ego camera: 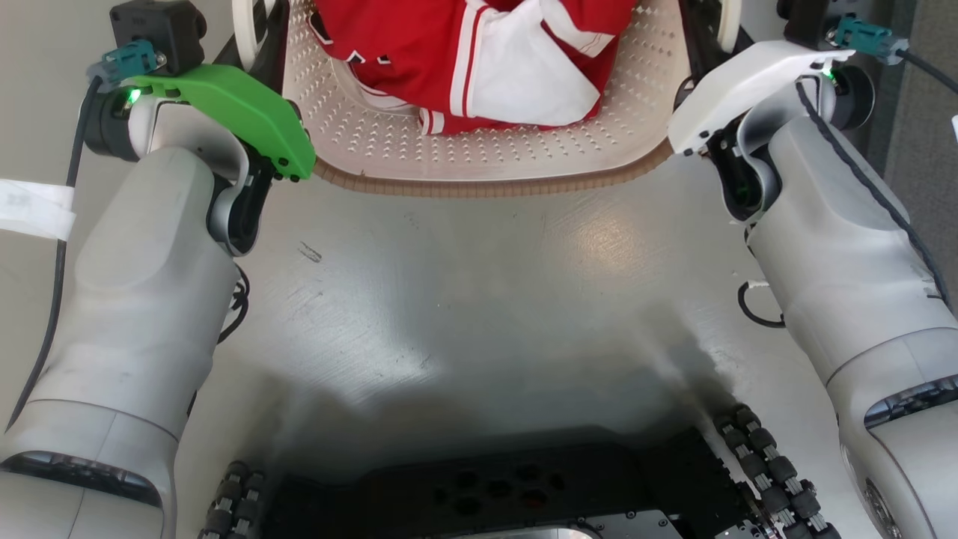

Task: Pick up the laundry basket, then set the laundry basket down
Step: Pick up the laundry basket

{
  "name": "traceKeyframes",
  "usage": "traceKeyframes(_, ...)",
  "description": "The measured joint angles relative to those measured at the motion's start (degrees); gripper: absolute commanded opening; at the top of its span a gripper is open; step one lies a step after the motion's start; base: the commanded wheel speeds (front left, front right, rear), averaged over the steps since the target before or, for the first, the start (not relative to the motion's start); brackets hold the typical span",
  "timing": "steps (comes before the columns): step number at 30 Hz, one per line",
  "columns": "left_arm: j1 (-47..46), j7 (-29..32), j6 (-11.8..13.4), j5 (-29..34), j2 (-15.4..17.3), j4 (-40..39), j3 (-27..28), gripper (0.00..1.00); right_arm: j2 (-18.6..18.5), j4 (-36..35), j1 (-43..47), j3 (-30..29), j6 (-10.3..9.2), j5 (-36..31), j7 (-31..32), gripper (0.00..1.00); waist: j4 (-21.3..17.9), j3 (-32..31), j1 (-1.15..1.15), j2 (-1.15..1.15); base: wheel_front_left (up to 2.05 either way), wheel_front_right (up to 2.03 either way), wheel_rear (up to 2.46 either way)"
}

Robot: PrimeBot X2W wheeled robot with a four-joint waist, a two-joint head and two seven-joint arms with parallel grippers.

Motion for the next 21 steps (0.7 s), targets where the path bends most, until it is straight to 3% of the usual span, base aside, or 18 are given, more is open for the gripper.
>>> traceKeyframes(21, 2.8, -0.5, 0.1, -4.9, 0.3, 6.1, -6.2, 0.0, -0.1, 2.8, 3.2, 7.2, 0.01, 6.3, 0.0, 0.0, -0.6, -10.4, 0.0, 0.0, 0.0, 0.0, 0.0)
